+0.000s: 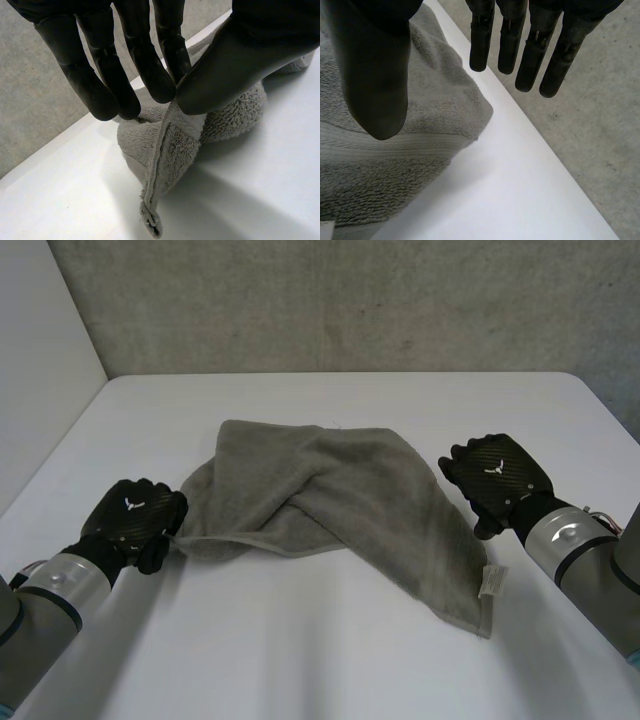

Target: Fold the towel.

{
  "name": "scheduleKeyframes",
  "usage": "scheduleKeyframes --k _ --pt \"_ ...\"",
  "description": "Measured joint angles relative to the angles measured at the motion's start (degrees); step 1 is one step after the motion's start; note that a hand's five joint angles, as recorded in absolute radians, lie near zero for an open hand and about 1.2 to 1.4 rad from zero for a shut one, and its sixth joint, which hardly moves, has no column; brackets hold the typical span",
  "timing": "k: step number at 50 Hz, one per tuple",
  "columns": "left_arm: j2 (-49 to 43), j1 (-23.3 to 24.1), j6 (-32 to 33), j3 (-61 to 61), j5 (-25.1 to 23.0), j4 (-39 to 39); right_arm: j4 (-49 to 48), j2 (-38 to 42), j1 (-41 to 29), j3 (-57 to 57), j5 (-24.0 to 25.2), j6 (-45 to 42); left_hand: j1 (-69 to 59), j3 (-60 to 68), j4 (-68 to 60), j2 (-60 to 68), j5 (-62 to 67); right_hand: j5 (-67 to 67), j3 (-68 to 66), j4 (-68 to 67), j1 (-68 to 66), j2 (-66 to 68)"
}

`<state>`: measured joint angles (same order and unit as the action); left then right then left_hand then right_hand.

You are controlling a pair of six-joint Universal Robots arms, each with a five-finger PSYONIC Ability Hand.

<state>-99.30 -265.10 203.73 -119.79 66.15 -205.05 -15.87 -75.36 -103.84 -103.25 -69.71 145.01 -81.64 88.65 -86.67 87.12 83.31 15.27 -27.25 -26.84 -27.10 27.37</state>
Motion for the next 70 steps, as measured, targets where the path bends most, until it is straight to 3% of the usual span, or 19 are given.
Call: scheduleKeyframes --k 14,28,46,64,70 --pt "0.02 0.09 0.00 -0.18 0.03 -0.09 14.96 -6.36 0.78 -4.94 0.63 2.16 0.00 0.00 0.00 0.00 0.00 -0.13 0.00 0.00 0.04 0.00" --pt "0.02 0.46 0.00 -0.39 0.04 -0.08 0.93 -1.54 1.05 -15.48 2.88 5.44 0.00 0.00 0.00 0.00 0.00 -0.82 0.76 0.41 0.60 -0.81" --pt "0.03 0.70 0.00 -0.57 0.04 -0.08 -2.50 1.85 1.08 -15.24 2.69 5.34 0.00 0.00 0.00 0.00 0.00 3.25 -0.60 -1.02 -0.49 0.33" --pt "0.07 0.73 0.00 -0.89 0.03 -0.08 -6.49 2.37 0.89 -14.23 1.35 5.28 0.00 0.00 0.00 0.00 0.00 16.84 -15.30 -15.67 -15.32 15.13" --pt "0.07 0.73 0.00 -0.89 0.03 -0.08 -5.98 2.86 0.80 -13.66 0.62 5.38 0.00 0.00 0.00 0.00 0.00 16.31 -14.47 -15.09 -14.62 14.61"
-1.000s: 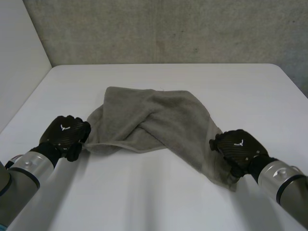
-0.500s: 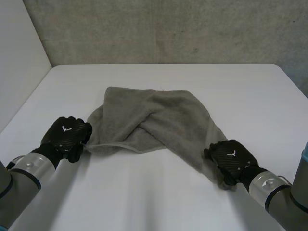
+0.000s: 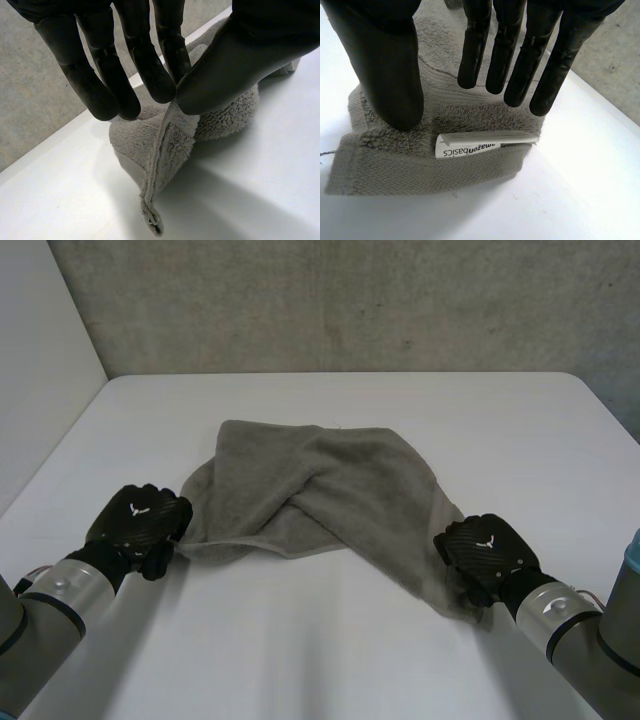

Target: Fold the towel.

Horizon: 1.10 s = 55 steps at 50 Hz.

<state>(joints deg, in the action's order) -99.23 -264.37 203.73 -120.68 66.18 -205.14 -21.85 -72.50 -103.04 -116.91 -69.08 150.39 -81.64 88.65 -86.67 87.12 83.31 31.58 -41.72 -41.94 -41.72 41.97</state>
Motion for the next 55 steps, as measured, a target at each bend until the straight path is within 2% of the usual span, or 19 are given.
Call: scheduleKeyframes --k 9,18,33,49,55 --pt "0.00 -0.02 0.00 -0.05 0.00 0.00 5.39 -0.83 0.34 -0.18 0.39 0.34 0.00 0.00 0.00 0.00 0.00 -14.10 12.97 13.06 13.13 -12.86" --pt "0.00 0.06 0.00 -0.24 0.00 0.00 9.13 -2.49 1.16 -0.80 1.15 0.34 0.00 0.00 0.00 0.00 0.00 -15.57 13.84 14.31 14.19 -13.90" --pt "0.00 0.09 0.00 -0.35 0.00 0.00 3.66 -1.22 1.19 -1.10 1.14 0.39 0.00 0.00 0.00 0.00 0.00 -10.48 11.25 11.43 10.86 -11.74" --pt "0.00 0.15 0.00 -0.43 0.00 0.00 2.32 2.04 0.81 -0.03 0.78 0.34 0.00 0.00 0.00 0.00 0.00 -7.84 8.46 8.70 8.19 -8.90" --pt "0.00 0.46 0.00 -0.44 0.00 0.00 1.55 1.97 0.89 0.14 0.65 0.34 0.00 0.00 0.00 0.00 0.00 1.76 -3.21 -2.85 -3.30 3.20"
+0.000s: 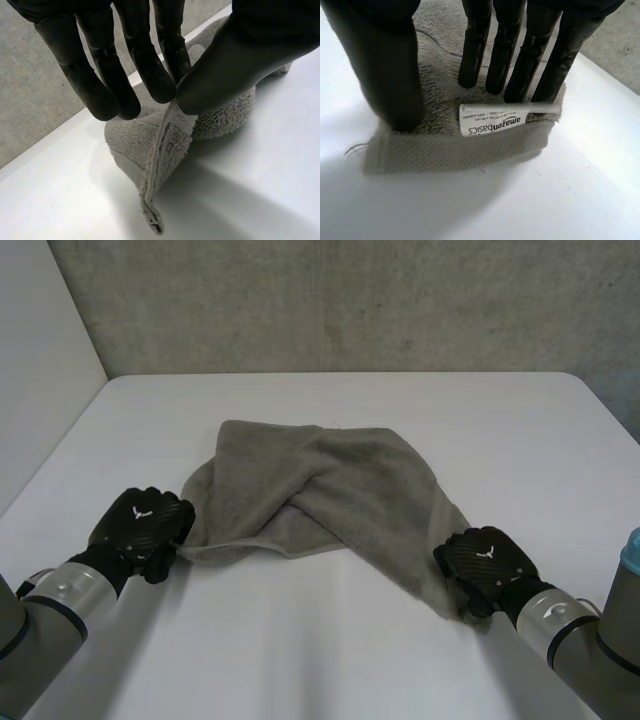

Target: Fold the towel.

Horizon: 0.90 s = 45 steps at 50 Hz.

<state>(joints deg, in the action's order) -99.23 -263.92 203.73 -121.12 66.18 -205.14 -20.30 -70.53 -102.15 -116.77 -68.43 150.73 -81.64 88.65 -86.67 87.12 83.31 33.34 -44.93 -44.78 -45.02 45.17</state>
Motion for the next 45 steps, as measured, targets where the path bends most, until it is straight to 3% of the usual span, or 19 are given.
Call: scheduleKeyframes --k 15,20,29,37,45 --pt "0.00 0.10 0.00 0.00 0.00 0.00 -1.53 -0.06 -0.39 1.71 -0.21 0.09 0.00 0.00 0.00 0.00 0.00 12.86 -11.51 -11.74 -12.17 11.31" --pt "0.00 0.04 0.00 0.00 0.02 0.00 -2.14 -0.12 -0.06 1.90 -0.31 0.12 0.00 0.00 0.00 0.00 0.00 28.99 -25.40 -27.42 -28.13 27.07" --pt "1.26 -0.31 -0.12 0.36 0.34 0.59 -0.98 -4.58 0.94 3.36 -0.78 2.28 0.00 0.00 0.00 0.00 0.00 31.96 -28.98 -31.34 -29.66 28.41" --pt "10.25 -0.75 -3.16 2.00 0.69 2.07 7.91 -14.14 2.46 9.44 1.21 8.72 0.00 0.00 0.00 0.00 0.00 31.96 -28.98 -31.34 -29.78 28.41" --pt "23.92 -2.01 -14.13 9.76 0.67 7.90 29.92 -24.35 4.04 27.69 5.94 9.97 0.00 0.03 0.00 0.00 0.00 31.96 -28.98 -31.34 -29.88 28.41"
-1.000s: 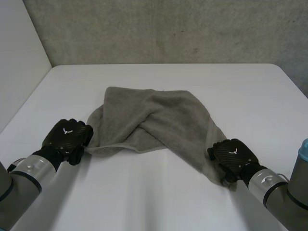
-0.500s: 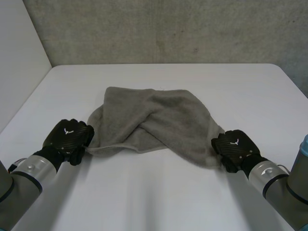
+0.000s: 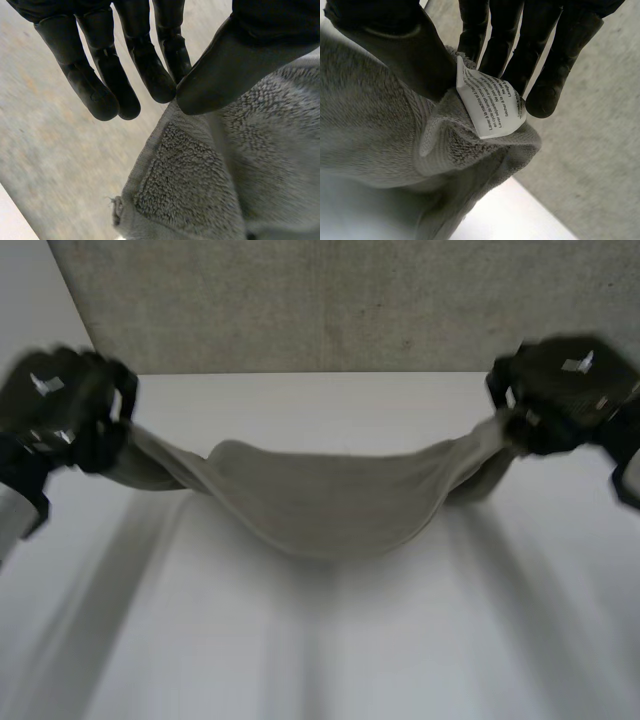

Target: Fold the towel.

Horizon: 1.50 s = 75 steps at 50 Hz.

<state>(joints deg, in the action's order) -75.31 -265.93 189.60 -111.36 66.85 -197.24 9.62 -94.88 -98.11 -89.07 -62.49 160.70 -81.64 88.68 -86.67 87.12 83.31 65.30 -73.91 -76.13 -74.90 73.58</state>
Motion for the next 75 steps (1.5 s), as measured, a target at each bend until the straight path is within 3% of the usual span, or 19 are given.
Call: scheduleKeyframes --k 7,13,22,26,32,39,42,48,58,66,75 --pt "2.03 -2.43 -4.29 8.30 -0.01 7.51 16.51 1.18 5.55 12.64 1.92 -8.27 0.08 0.01 0.00 0.00 0.00 0.00 -0.14 0.00 0.00 0.00" --pt "-6.07 -2.93 -3.38 11.85 -0.05 10.93 22.78 8.54 6.98 15.70 0.84 -19.41 0.08 0.01 0.00 0.00 0.00 0.00 -0.31 0.00 -0.01 0.00" --pt "-26.37 1.32 8.80 18.83 1.54 15.42 20.85 22.99 0.93 19.44 -6.70 -24.42 0.08 0.02 0.00 0.00 0.00 0.00 -0.79 0.00 -0.01 0.00" --pt "-34.42 4.87 15.25 27.86 5.87 18.90 14.60 30.02 -3.24 25.77 -12.02 -24.76 0.08 0.06 0.00 0.00 0.00 0.00 -0.78 0.00 -0.01 0.00" --pt "-38.23 8.36 16.25 43.89 11.78 19.60 -1.75 33.30 -6.84 33.49 -16.46 -23.95 0.08 0.11 0.00 0.00 0.00 0.01 -0.79 0.00 0.01 0.00" --pt "-36.02 9.51 6.23 61.07 17.60 11.42 -34.96 25.90 -8.92 30.38 -18.15 -19.27 0.08 0.15 0.00 0.00 0.00 0.06 -0.79 0.00 0.02 0.00" --pt "-34.10 9.27 2.27 62.39 18.61 8.50 -40.19 23.06 -8.86 27.63 -17.93 -17.26 0.08 0.15 0.00 0.00 0.00 0.52 -0.87 0.00 0.03 0.00" --pt "-31.26 8.85 -2.46 55.41 19.00 4.61 -35.75 22.12 -8.50 23.99 -16.19 -14.55 0.08 0.16 -0.01 0.00 0.00 0.52 -1.36 -0.54 0.03 0.00" --pt "-31.98 8.37 -1.91 32.40 14.90 -2.06 -20.75 29.11 -8.35 19.02 -8.88 -14.88 0.08 0.18 -0.01 0.35 0.00 0.52 -1.38 -0.54 0.03 0.00" --pt "-36.98 7.40 6.03 13.70 9.71 -13.48 -19.23 37.28 -8.19 9.61 -6.16 -15.75 0.08 0.20 -0.01 0.35 0.00 0.52 -1.37 -0.54 0.03 0.00" --pt "-39.03 4.70 15.80 4.86 6.19 -16.51 -19.14 39.75 -6.84 3.78 -6.83 -16.47 0.08 0.22 -0.01 0.35 0.00 0.52 -1.37 -0.54 0.03 0.00"
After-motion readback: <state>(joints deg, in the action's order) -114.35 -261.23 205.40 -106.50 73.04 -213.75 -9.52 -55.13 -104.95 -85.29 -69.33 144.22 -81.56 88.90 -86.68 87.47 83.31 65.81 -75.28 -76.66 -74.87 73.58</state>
